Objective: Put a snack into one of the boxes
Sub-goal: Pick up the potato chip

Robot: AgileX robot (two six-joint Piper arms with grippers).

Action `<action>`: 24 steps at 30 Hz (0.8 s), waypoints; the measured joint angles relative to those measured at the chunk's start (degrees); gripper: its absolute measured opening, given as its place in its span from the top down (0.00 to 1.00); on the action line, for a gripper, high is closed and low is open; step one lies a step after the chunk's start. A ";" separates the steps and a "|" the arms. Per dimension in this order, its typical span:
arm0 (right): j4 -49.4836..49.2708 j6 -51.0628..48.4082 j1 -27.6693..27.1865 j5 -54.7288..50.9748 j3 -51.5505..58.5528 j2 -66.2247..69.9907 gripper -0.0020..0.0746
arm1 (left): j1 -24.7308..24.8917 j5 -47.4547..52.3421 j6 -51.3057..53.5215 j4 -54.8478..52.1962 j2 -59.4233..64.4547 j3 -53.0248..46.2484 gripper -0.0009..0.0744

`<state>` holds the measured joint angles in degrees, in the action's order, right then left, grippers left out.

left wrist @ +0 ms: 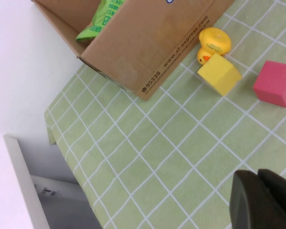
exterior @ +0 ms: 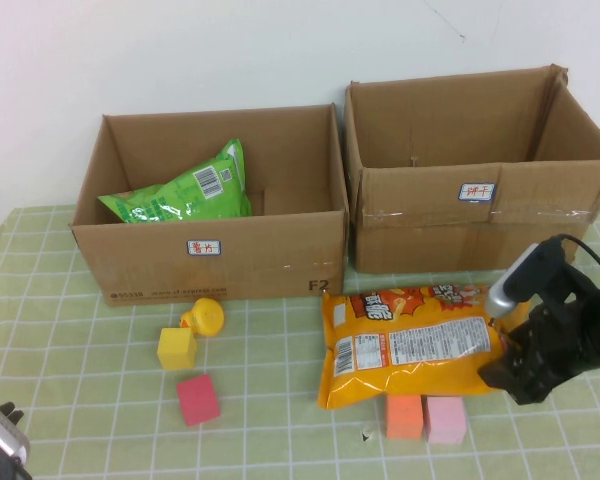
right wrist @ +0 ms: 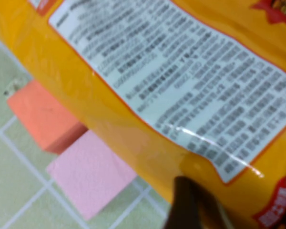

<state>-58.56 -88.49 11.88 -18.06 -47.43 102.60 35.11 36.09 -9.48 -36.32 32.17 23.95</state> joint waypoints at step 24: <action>-12.37 -1.83 0.00 -3.28 -1.47 -8.44 0.97 | 0.00 -0.46 -0.80 -0.49 0.00 0.00 0.99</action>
<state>-70.93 -90.32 11.88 -21.34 -48.90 94.16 35.11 35.63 -10.28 -36.81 32.17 23.95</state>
